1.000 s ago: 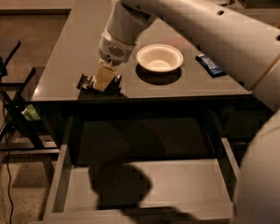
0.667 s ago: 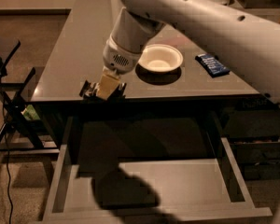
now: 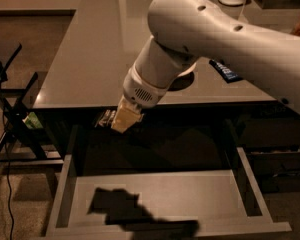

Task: Place rxbar chocolate into top drawer

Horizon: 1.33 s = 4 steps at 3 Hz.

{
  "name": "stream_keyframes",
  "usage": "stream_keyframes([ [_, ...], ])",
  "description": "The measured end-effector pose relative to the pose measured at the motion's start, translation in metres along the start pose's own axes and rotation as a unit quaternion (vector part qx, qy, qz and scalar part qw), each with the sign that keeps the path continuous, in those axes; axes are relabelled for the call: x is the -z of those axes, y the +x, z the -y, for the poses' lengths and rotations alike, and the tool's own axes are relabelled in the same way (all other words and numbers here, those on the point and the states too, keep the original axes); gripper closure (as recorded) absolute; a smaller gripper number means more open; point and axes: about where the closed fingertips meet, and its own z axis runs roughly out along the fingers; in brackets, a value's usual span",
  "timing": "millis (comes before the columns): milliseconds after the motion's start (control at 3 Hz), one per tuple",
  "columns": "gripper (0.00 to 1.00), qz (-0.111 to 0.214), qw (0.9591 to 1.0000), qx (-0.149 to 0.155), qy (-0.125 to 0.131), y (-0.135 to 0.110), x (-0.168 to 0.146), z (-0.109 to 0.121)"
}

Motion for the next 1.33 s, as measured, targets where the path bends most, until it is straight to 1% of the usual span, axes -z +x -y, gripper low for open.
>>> stream_keyframes([
  [333, 1.00, -0.005, 1.0000, -0.005, -0.001, 0.007, -0.003, -0.002],
  [667, 1.00, -0.015, 0.9999, -0.008, -0.001, 0.012, 0.000, -0.010],
  [1000, 1.00, -0.021, 0.9993, -0.030, -0.003, 0.031, -0.004, -0.035],
  [1333, 1.00, -0.031, 0.9979, -0.056, -0.011, 0.054, -0.022, -0.054],
])
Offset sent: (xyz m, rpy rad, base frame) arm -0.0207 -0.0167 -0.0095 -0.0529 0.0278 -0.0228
